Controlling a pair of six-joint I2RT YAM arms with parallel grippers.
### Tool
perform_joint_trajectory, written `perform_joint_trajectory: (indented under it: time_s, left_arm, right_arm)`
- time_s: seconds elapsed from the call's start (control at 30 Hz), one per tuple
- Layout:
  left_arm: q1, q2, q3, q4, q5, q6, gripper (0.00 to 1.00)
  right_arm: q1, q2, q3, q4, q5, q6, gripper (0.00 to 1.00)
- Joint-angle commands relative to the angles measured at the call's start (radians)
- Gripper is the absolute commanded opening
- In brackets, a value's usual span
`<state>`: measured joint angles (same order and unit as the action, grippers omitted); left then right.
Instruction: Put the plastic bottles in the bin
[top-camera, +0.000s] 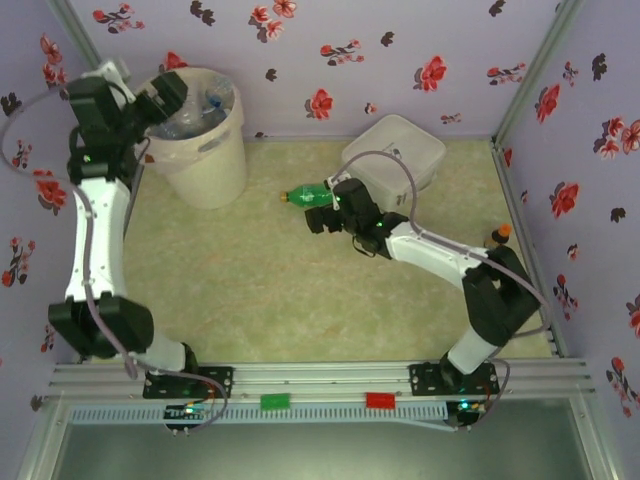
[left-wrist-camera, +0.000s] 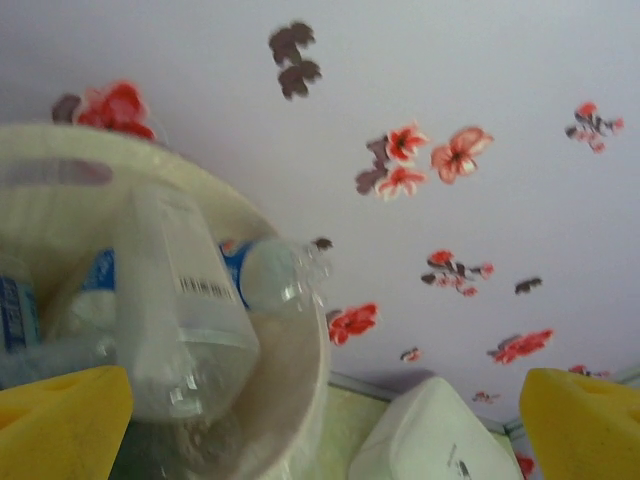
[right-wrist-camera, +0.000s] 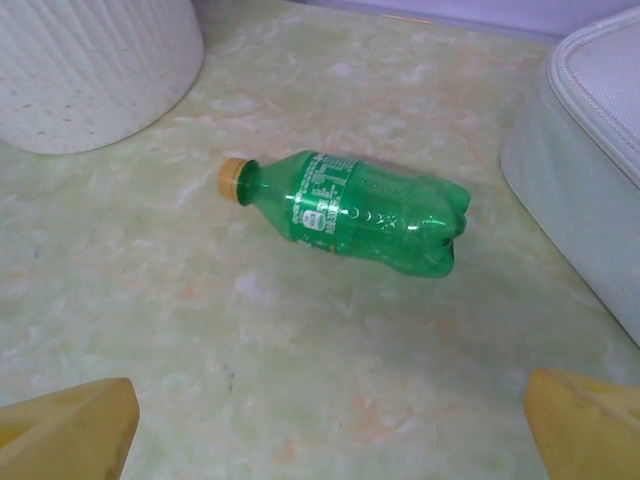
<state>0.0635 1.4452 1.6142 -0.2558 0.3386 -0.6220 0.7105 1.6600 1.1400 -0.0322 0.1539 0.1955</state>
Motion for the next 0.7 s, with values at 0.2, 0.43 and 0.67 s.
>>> perform_joint_trajectory:
  time_s: [0.2,0.43,0.67]
  left_arm:
    - [-0.201,-0.281,-0.558,0.307,-0.057,-0.125,1.0]
    - [-0.403,-0.397,-0.783,0.204,-0.171,-0.145,1.0]
    - [-0.521,-0.427,-0.967,0.178,-0.232,-0.245,1.0]
  right_arm:
    - [-0.041,0.258,0.235,-0.051,-0.07,-0.021,0.99]
    - [-0.062,0.438,0.422,-0.118,-0.114,-0.032,1.0]
    - [-0.086,0.558,0.556,-0.205,-0.197,-0.054,1.0]
